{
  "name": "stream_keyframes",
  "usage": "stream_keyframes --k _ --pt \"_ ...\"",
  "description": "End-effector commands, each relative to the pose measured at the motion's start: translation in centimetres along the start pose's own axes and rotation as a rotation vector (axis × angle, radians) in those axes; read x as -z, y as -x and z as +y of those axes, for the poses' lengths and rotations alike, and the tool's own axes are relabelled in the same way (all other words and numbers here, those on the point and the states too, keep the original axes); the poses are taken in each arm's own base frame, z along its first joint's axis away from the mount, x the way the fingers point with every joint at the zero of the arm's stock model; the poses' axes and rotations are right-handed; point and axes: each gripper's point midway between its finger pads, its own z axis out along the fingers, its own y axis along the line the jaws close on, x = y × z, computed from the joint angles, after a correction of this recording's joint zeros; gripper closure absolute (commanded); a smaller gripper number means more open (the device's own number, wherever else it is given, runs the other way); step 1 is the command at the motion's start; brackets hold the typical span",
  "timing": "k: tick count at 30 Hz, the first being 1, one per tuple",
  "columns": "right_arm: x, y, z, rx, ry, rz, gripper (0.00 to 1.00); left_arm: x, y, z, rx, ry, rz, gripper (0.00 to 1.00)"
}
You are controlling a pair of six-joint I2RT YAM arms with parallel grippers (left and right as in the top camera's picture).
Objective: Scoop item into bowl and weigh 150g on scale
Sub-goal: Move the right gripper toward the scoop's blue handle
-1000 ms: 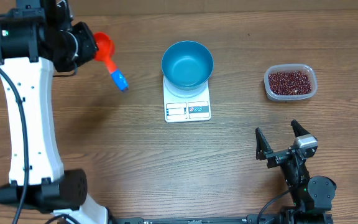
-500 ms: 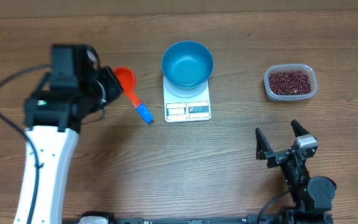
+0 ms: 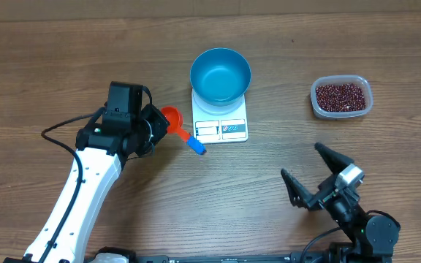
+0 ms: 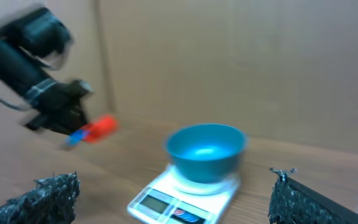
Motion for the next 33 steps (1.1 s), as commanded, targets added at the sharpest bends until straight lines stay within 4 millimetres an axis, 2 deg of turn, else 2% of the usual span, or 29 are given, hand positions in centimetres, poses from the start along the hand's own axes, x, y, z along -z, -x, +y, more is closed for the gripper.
stream_keyframes --k 1,9,15,18,21,24,28,30,33 --pt "0.1 0.3 1.6 -0.172 0.090 0.006 0.00 0.1 0.3 -0.1 0.102 -0.002 -0.022 0.96" --pt "-1.1 5.6 2.9 -0.197 0.160 0.048 0.00 0.1 0.8 -0.7 0.123 -0.031 -0.039 0.96" --pt "-4.1 9.1 3.2 -0.340 0.262 0.223 0.00 0.1 0.9 -1.4 0.188 -0.059 -0.039 0.96" --pt "-5.7 10.0 2.4 -0.458 0.257 0.324 0.00 0.1 0.5 -1.6 0.249 -0.070 -0.014 0.96" --pt "-7.1 9.8 1.2 -0.581 0.226 0.423 0.00 0.1 -0.1 -1.6 0.275 -0.072 0.022 0.95" --pt "-8.3 9.1 0.2 -0.628 0.233 0.460 0.00 0.1 -0.4 -1.3 0.278 -0.058 0.034 0.96" --pt "-9.7 6.7 -1.5 -0.769 0.198 0.520 0.00 0.1 -0.6 -0.9 0.281 -0.043 0.042 0.96" --pt "-10.1 5.2 -1.9 -0.874 0.185 0.567 0.00 0.1 -0.7 -0.8 0.283 -0.037 0.044 0.95" --pt "-10.9 3.1 -2.1 -0.922 0.186 0.620 0.03 0.1 -0.8 -0.7 0.284 -0.033 0.046 0.96"
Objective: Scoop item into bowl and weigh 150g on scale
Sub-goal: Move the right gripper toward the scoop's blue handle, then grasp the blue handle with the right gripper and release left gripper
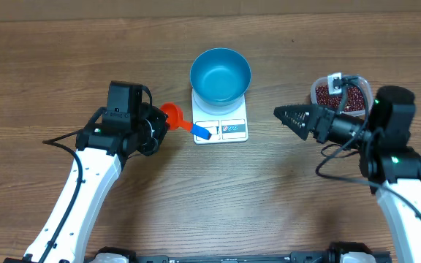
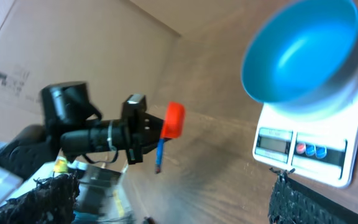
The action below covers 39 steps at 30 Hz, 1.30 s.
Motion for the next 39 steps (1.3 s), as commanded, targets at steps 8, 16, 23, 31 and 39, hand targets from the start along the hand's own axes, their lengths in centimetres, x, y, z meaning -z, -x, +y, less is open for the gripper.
stream_keyframes --k 8,16,23,31,39 --pt "-6.1 -2.0 -1.0 -0.133 -0.077 0.089 0.20 0.1 -0.6 0.9 0.151 0.037 0.022 0.95" --pt "-10.4 -3.8 2.1 -0.083 -0.113 0.059 0.24 0.2 -1.5 1.6 0.203 0.067 0.063 0.96" --pt "-12.1 -5.7 3.5 -0.126 -0.142 0.055 0.39 0.2 -2.4 2.1 0.205 0.087 0.100 0.95" --pt "-13.0 -7.1 3.9 -0.166 -0.163 0.062 0.54 -0.1 -3.4 1.8 0.167 0.096 0.087 0.95" --pt "-14.7 -8.8 3.2 -0.221 -0.179 0.111 0.66 -0.3 -4.3 1.0 0.137 0.073 0.088 0.95"
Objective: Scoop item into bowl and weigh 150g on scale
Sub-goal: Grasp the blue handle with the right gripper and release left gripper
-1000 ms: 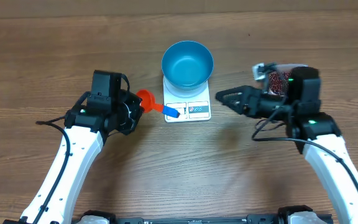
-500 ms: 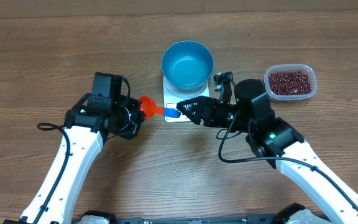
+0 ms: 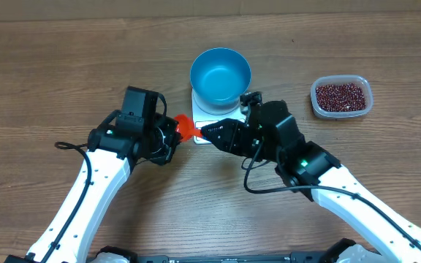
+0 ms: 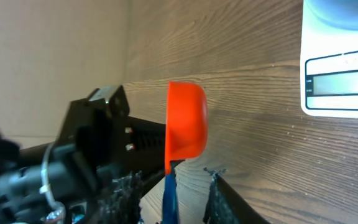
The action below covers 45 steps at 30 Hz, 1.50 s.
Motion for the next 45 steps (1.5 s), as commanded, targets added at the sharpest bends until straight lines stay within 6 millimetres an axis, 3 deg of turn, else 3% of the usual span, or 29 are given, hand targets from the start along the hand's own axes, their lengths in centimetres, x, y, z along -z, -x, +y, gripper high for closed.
stream_keyframes --k 1,21,36,42,45 --pt "-0.8 -0.2 1.0 -0.005 0.015 -0.001 0.67 0.0 -0.3 -0.3 -0.005 -0.011 -0.013 0.96" --pt "-2.6 -0.4 0.1 -0.031 0.006 0.018 0.79 -0.3 -1.6 -0.4 -0.003 -0.010 0.009 0.96" --pt "-2.7 -0.3 0.7 -0.020 0.031 0.017 0.80 -0.3 -1.8 -0.2 -0.002 -0.002 0.018 0.95" --pt "-2.6 -0.2 0.7 -0.020 0.032 0.016 0.96 -0.3 -1.8 -0.2 -0.002 -0.001 0.019 0.96" --pt "-2.6 -0.2 0.7 -0.020 0.032 0.016 0.96 -0.3 -1.8 -0.2 -0.002 -0.001 0.018 0.96"
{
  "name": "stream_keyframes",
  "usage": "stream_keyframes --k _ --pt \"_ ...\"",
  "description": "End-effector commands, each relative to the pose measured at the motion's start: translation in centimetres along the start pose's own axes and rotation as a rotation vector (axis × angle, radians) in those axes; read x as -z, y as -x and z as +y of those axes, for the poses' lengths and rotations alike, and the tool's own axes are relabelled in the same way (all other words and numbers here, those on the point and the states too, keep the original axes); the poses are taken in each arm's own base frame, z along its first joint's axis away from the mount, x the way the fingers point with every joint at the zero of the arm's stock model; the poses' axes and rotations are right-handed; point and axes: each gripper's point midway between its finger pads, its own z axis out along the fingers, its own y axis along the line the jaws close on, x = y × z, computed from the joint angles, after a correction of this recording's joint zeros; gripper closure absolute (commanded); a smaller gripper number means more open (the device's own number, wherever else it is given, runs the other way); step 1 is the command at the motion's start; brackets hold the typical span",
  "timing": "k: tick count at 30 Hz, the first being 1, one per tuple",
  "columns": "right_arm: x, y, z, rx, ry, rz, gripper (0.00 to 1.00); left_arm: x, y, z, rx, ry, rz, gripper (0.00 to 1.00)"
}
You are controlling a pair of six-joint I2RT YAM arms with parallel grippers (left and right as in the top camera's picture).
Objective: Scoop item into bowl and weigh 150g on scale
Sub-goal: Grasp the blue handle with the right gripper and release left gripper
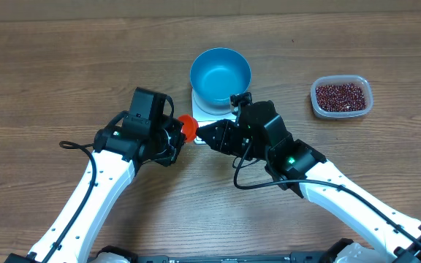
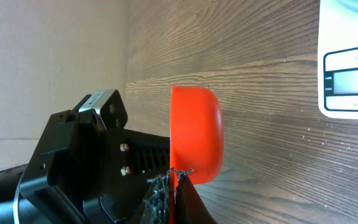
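Note:
The red scoop (image 1: 187,126) hangs just left of the white scale (image 1: 202,109), its cup (image 2: 194,134) on edge. My right gripper (image 2: 174,177) is shut on the scoop's handle, which is hidden between the fingers. In the overhead view the right gripper (image 1: 200,136) meets my left gripper (image 1: 176,133) at the scoop. The left fingers reach the cup from the other side and grip it. An empty blue bowl (image 1: 221,74) stands on the scale. Its display (image 2: 351,81) shows at the right edge of the wrist view.
A clear plastic tub of red beans (image 1: 341,96) sits at the right of the wooden table (image 1: 64,66). The left arm's black cable (image 1: 75,146) loops beside its wrist. A cardboard wall (image 2: 48,56) stands behind the table.
My right gripper's jaws stood a little apart around the blue handle; now they are shut on it. Both arms have shifted slightly, and the scoop sits a bit nearer the scale.
My left gripper held the scoop left of the scale while my right gripper was open near the front edge. Then the right arm was up by the bean tub, facing left. Then it straddled the handle, and now it is shut on it.

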Motion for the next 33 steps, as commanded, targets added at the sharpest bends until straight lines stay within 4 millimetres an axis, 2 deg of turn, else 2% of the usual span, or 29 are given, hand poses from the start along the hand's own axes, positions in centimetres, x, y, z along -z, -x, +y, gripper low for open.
stream_keyframes --k 1,4,10,14,19,24,29,33 --pt "-0.2 0.2 0.8 0.007 0.017 0.001 0.96 0.1 -0.8 0.0 -0.005 -0.003 0.029 0.96" --pt "-0.2 0.2 0.8 0.007 0.016 0.002 0.96 0.1 -0.8 0.0 -0.005 -0.003 0.029 0.89" --pt "-0.2 0.1 0.6 0.005 0.011 0.003 0.96 0.1 -0.8 0.0 -0.005 -0.004 0.028 0.45" --pt "-0.2 0.2 0.5 0.014 0.005 0.001 0.96 0.1 -0.4 -0.1 -0.012 -0.006 0.006 0.27" --pt "-0.1 0.5 -0.2 0.025 -0.020 -0.009 0.96 0.1 0.9 -0.8 -0.156 -0.029 -0.066 0.18" --pt "0.6 1.5 -2.3 -0.017 -0.084 -0.021 0.96 0.7 1.9 -3.5 -0.424 -0.130 -0.105 0.16" --pt "1.7 2.3 -3.0 0.028 -0.105 -0.031 0.96 1.8 1.5 -5.9 -0.636 -0.242 -0.091 0.15" --pt "3.9 3.1 -2.9 0.081 -0.118 -0.062 0.96 2.9 0.9 -7.3 -0.801 -0.330 -0.071 0.14"
